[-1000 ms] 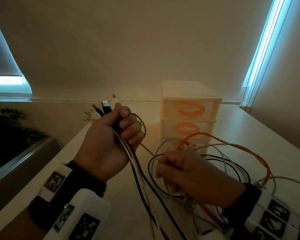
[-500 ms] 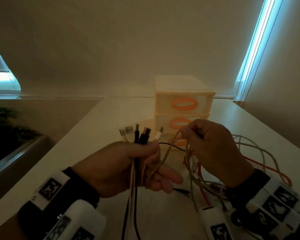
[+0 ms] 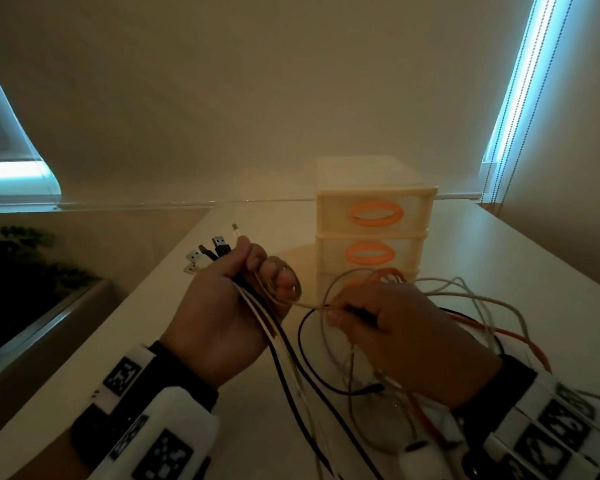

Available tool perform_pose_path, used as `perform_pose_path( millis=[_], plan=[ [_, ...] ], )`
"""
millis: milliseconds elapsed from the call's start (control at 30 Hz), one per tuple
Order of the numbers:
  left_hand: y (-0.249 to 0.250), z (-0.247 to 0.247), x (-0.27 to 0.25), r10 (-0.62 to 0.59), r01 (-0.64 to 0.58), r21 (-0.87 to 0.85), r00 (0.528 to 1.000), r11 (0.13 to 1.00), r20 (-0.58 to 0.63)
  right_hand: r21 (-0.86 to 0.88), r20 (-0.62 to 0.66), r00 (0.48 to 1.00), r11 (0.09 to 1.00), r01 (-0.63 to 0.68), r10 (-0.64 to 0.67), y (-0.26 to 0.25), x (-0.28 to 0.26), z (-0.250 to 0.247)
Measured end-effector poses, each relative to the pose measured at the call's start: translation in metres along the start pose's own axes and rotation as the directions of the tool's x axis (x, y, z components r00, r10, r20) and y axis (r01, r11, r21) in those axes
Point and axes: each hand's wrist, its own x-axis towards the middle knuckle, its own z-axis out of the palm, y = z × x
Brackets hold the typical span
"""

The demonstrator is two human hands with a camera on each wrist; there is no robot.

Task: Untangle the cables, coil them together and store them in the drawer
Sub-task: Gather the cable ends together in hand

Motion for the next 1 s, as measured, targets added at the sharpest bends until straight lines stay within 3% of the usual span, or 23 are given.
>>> perform_pose_path(
  millis=[67,133,333,500,600,667,767,867,933,1000],
  plan=[
    [-0.001,-0.003,0.002,-0.002,0.003,-0.008,1.0,1.0,0.008,-0.107,-0.039,0.999,0.994,0.006,-0.01,0.003,0.001,-0.001],
    [-0.003,-0.005,0.004,-0.018,0.018,0.011,0.999,1.0,0.026,-0.147,0.016,1.0,0.989,0.023,-0.021,0.002,0.0,0.0],
    [0.003,-0.008,0.002,-0.006,0.008,-0.032,0.998,0.999,0.063,-0.024,0.135,0.991,0.999,0.025,-0.022,0.005,-0.001,-0.006],
    [0.017,-0.004,-0.006,0.022,-0.024,0.01,0.988,1.0,0.155,-0.208,-0.019,0.999,0.978,-0.036,0.032,0.01,-0.001,-0.027],
    [0.043,-0.01,-0.008,0.163,-0.16,-0.035,0.98,0.986,0.114,-0.198,-0.135,0.988,0.975,-0.099,0.072,0.019,0.001,-0.037],
    [0.049,-0.013,-0.008,0.184,-0.183,-0.026,0.979,0.983,0.082,-0.214,-0.113,0.988,0.968,-0.128,0.106,0.021,0.003,-0.035],
    [0.039,-0.017,-0.005,0.033,-0.044,0.054,0.982,0.998,0.184,-0.262,-0.068,0.988,0.954,-0.149,0.136,0.021,0.004,-0.026],
    [0.027,-0.011,-0.009,-0.184,0.126,0.164,0.891,0.978,0.415,-0.13,-0.128,0.972,0.968,-0.213,0.196,0.028,0.005,-0.03],
    [0.012,-0.007,-0.013,-0.292,0.157,0.316,0.849,0.936,0.44,-0.094,-0.161,0.966,0.971,-0.218,0.201,0.03,0.005,-0.031],
    [-0.007,-0.007,-0.017,-0.386,0.145,0.52,0.836,0.842,0.391,-0.093,-0.174,0.967,0.974,-0.207,0.189,0.027,0.005,-0.027]
  ],
)
